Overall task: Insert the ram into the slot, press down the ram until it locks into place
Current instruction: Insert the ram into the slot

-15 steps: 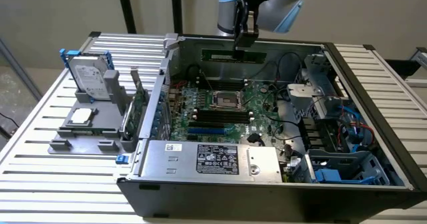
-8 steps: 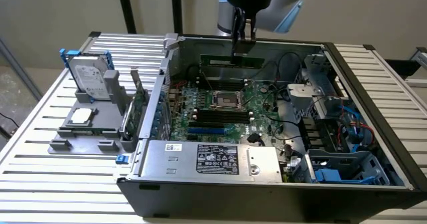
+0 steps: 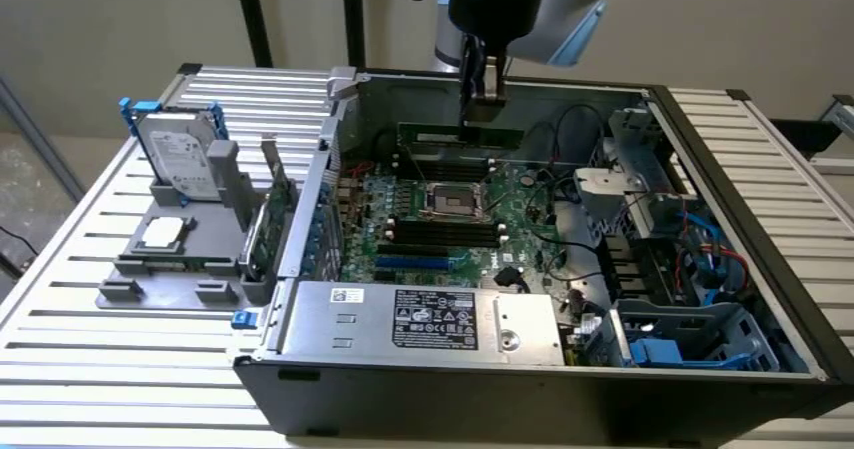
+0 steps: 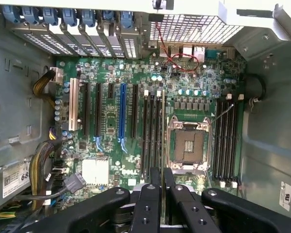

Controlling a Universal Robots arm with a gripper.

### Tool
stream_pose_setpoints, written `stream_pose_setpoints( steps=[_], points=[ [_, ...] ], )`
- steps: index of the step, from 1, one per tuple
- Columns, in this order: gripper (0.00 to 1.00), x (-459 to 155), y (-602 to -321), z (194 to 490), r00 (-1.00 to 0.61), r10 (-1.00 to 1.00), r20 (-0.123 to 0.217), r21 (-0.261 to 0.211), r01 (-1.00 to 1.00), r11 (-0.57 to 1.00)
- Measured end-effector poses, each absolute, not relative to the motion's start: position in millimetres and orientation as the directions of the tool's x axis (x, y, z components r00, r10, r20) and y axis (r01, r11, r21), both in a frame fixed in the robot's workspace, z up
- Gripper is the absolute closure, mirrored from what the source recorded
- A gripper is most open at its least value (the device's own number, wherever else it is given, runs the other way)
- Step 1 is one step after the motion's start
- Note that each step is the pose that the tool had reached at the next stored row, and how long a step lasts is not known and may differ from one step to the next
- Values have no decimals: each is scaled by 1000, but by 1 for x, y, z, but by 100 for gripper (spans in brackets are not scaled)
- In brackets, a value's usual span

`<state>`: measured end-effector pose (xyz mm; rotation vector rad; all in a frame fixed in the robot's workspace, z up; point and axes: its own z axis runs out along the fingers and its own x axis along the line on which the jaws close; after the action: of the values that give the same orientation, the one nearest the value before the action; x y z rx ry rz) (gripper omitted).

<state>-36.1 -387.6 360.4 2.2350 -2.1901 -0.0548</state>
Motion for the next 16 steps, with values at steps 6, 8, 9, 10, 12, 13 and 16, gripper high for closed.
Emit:
stream_pose_setpoints(
  steps=[6, 8, 9, 10, 12, 13, 16],
  points=[
    [86, -38, -390, 349, 19, -1000, -17, 33, -999, -20],
    [86, -38, -390, 346, 18, -1000, -17, 33, -999, -19],
    [86, -38, -390, 344, 17, -1000, -17, 33, -999, -18],
    [86, -39, -390, 342, 16, -1000, -17, 33, -999, -17],
    [86, -39, -391, 338, 14, -1000, -17, 33, -999, -14],
    [86, -39, -391, 337, 13, -1000, -17, 33, -999, -14],
    [86, -40, -391, 331, 12, -1000, -17, 33, -999, -12]
  ],
)
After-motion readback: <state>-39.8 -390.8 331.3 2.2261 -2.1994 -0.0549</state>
